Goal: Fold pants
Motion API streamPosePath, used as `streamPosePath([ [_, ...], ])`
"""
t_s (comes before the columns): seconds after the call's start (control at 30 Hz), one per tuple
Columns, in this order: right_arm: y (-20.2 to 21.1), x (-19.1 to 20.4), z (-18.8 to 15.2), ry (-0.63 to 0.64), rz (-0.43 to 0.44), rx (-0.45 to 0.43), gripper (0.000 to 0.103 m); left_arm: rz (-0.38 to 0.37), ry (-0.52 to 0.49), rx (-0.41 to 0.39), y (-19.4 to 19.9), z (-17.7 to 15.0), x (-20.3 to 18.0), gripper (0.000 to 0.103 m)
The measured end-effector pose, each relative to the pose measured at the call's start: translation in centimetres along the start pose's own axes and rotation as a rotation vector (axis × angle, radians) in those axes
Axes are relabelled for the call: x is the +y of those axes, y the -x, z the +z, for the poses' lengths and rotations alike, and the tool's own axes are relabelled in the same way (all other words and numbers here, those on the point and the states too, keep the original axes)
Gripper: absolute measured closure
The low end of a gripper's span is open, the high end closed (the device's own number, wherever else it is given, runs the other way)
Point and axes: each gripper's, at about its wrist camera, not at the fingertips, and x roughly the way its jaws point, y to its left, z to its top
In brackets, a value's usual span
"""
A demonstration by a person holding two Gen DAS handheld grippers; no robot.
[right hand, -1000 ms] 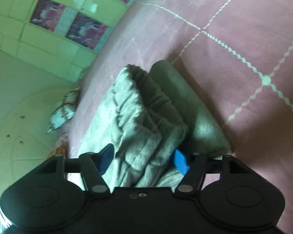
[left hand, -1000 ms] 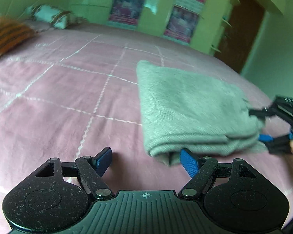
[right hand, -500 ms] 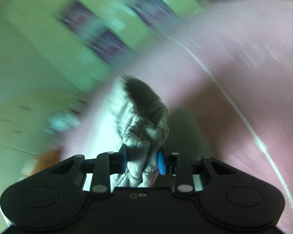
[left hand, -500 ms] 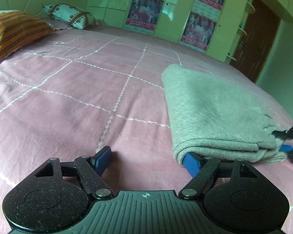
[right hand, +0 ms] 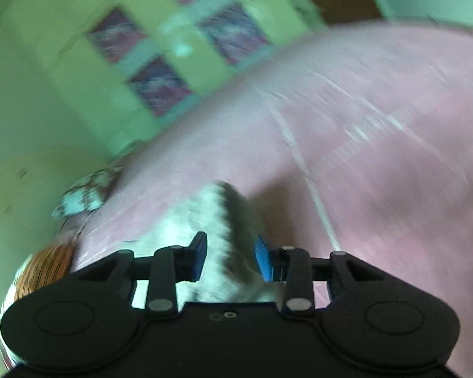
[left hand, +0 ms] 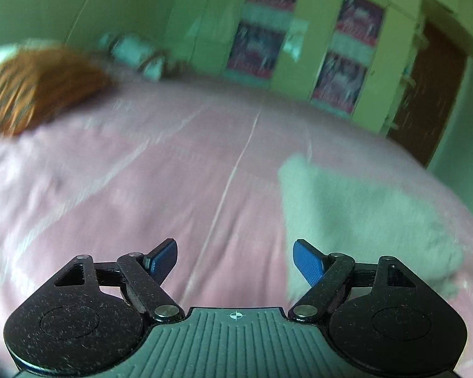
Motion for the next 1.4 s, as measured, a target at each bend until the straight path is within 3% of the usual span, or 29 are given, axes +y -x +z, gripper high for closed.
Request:
streamPosePath([
  [0.17, -5.2, 5.4, -0.5, 0.320, -0.006, 0.051, 0.074, -0.045, -0.068, 0.052, -5.9, 2.8, -3.6, 0.022],
  [0.2, -6.5, 5.8, -1.0, 0.380, -0.050, 0.084, 0.074, -0.043, -0.084, 0.109, -7.7, 2.5, -3.8, 0.022],
  [0.27, -9.2, 5.1, -2.1, 0.461, -0.200, 0.196, 0.079, -0.031, -0.083, 0.244, -10.9, 1.1, -3.3, 0.007],
  [0.3, -9.7, 4.0, -2.3, 0.461, -0.196, 0.208, 0.079, -0.045, -0.059, 0.237, -11.1, 0.7, -2.6, 0.004],
  [0.37, -8.9, 3.5, -1.9, 0.469, -0.190, 0.209, 0.061, -0.050, -0.040, 0.228, -10.3, 0.8, -1.6, 0.003],
  [0.43, -6.7, 3.0, -0.9, 0.442, -0.180, 0.175, 0.062, -0.040, -0.019, 0.201, -9.0, 1.3, -0.7, 0.003],
  [0.57, -3.9, 0.2, 0.6, 0.290, -0.124, 0.137, 0.058, -0.119, 0.075, 0.182, -8.1, 1.5, 1.3, 0.003],
  [0.67, -4.7, -2.7, 1.0, 0.073, -0.029, 0.182, 0.036, -0.222, 0.179, 0.227, -10.4, 1.6, 1.8, 0.003],
  [0.7, -5.3, -3.2, 0.8, 0.022, -0.021, 0.202, 0.036, -0.271, 0.199, 0.243, -11.1, 1.5, 1.7, 0.003],
  [0.8, -7.0, -4.7, -0.1, -0.068, -0.009, 0.220, 0.035, -0.323, 0.193, 0.294, -13.2, 1.5, 0.7, 0.003],
  [0.9, -7.8, -6.6, -0.9, -0.231, 0.050, 0.240, 0.034, -0.313, 0.149, 0.316, -14.3, 1.5, -0.6, 0.003],
  [1.13, -8.3, -6.5, -1.0, -0.229, 0.060, 0.247, 0.034, -0.269, 0.025, 0.319, -15.1, 1.4, -2.9, 0.003],
  [1.4, -8.6, -6.4, -1.0, -0.234, 0.062, 0.250, 0.032, -0.286, 0.009, 0.313, -14.8, 1.7, -2.2, 0.003],
])
